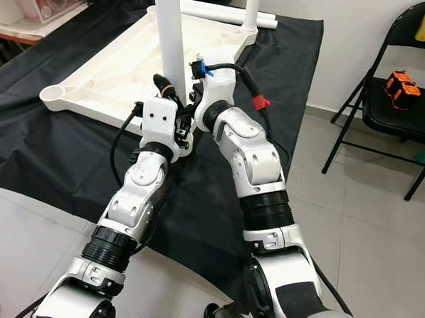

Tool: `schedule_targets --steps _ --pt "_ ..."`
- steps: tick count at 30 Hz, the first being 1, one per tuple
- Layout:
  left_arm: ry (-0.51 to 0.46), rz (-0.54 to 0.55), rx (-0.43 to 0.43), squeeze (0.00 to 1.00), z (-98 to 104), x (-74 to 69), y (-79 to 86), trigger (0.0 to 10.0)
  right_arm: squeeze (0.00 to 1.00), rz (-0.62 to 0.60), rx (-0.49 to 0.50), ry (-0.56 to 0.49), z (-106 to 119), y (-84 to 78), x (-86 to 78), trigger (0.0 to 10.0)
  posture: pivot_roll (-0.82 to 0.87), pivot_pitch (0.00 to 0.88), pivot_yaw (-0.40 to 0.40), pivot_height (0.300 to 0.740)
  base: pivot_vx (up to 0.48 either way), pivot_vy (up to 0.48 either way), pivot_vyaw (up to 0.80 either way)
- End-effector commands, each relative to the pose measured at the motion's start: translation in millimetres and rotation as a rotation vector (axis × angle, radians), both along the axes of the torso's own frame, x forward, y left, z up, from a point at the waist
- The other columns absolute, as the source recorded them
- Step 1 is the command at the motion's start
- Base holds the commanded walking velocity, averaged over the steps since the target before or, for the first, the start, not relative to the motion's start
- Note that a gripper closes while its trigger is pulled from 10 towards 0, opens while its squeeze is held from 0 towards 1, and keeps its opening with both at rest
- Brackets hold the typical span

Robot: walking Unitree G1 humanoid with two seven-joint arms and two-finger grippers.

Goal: Building children table

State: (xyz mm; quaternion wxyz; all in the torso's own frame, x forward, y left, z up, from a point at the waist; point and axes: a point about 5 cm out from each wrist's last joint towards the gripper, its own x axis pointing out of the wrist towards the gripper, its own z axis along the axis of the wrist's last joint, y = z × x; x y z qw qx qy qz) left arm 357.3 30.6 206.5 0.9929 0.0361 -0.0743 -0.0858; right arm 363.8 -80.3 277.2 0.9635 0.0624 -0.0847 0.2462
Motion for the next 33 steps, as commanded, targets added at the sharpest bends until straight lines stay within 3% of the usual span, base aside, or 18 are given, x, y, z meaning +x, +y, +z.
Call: schedule_targets --steps 1,7,8,9,11,12,16,19,24,26,31,32,33 --pt "0.200 0.084 0.008 0.00 -42.1 2.5 12.7 0.0 1.00 0.077 0.099 -0.225 49.3 6.5 -14.4 10.0 -0.05 0.169 -0.037 0.740 0.000 0.000 0.00" --pt "0.189 0.085 0.009 0.00 -40.7 3.0 16.3 0.0 1.00 0.071 0.123 -0.281 66.3 -4.7 -18.7 10.0 -0.05 0.161 -0.036 0.740 0.000 0.000 0.00" --pt "0.177 0.077 0.007 0.00 -38.8 3.6 18.1 0.0 0.94 0.092 0.124 -0.300 71.3 -8.5 -22.4 10.0 -0.05 0.167 -0.033 0.740 0.000 0.000 0.00" --pt "0.166 0.063 -0.001 0.00 -36.9 4.3 20.2 0.0 0.33 0.109 0.116 -0.316 74.1 -12.5 -26.0 10.0 -0.05 0.167 -0.033 0.740 0.000 0.000 0.00" --pt "0.166 0.063 -0.001 0.00 -36.9 4.3 20.2 0.0 0.33 0.109 0.116 -0.316 74.1 -12.5 -26.0 10.0 -0.05 0.167 -0.033 0.740 0.000 0.000 0.00" --pt "0.155 0.040 -0.012 0.00 -34.8 6.0 24.0 0.0 0.00 0.132 0.114 -0.318 74.4 -18.0 -29.5 10.0 -0.06 0.170 -0.032 0.740 0.000 0.000 0.00" --pt "0.136 0.021 -0.005 0.00 -32.0 8.7 31.1 0.0 0.00 0.149 0.112 -0.313 72.2 -26.0 -32.3 10.0 -0.06 0.171 -0.028 0.740 0.000 0.000 0.00" --pt "0.094 -0.045 -0.012 0.00 -24.9 12.9 41.6 0.0 0.00 0.265 0.107 -0.278 64.6 -37.0 -41.8 10.0 -0.06 0.171 -0.022 0.740 0.000 0.000 0.00" --pt "0.067 -0.101 -0.012 0.00 -20.7 13.9 44.5 0.0 0.00 0.311 0.086 -0.258 60.5 -41.6 -45.8 10.0 -0.07 0.171 -0.018 0.740 0.000 0.000 0.00" --pt "0.035 -0.247 -0.001 0.00 -15.4 13.4 49.7 0.0 0.00 0.354 0.019 -0.232 54.8 -49.1 -50.3 10.0 -0.07 0.171 -0.013 0.740 0.000 0.000 0.00" --pt "0.024 -0.279 0.032 0.00 -14.1 13.6 53.5 0.0 0.00 0.336 -0.004 -0.221 52.9 -53.3 -49.0 10.0 -0.07 0.174 -0.009 0.740 0.000 0.000 0.00" --pt "0.015 -0.301 0.085 0.00 -14.4 12.9 54.6 0.0 0.00 0.295 -0.028 -0.209 50.4 -56.8 -45.8 10.0 -0.07 0.175 -0.006 0.740 0.000 0.000 0.00" --pt "0.015 -0.301 0.085 0.00 -14.4 12.9 54.6 0.0 0.00 0.295 -0.028 -0.209 50.4 -56.8 -45.8 10.0 -0.07 0.175 -0.006 0.740 0.000 0.000 0.00"
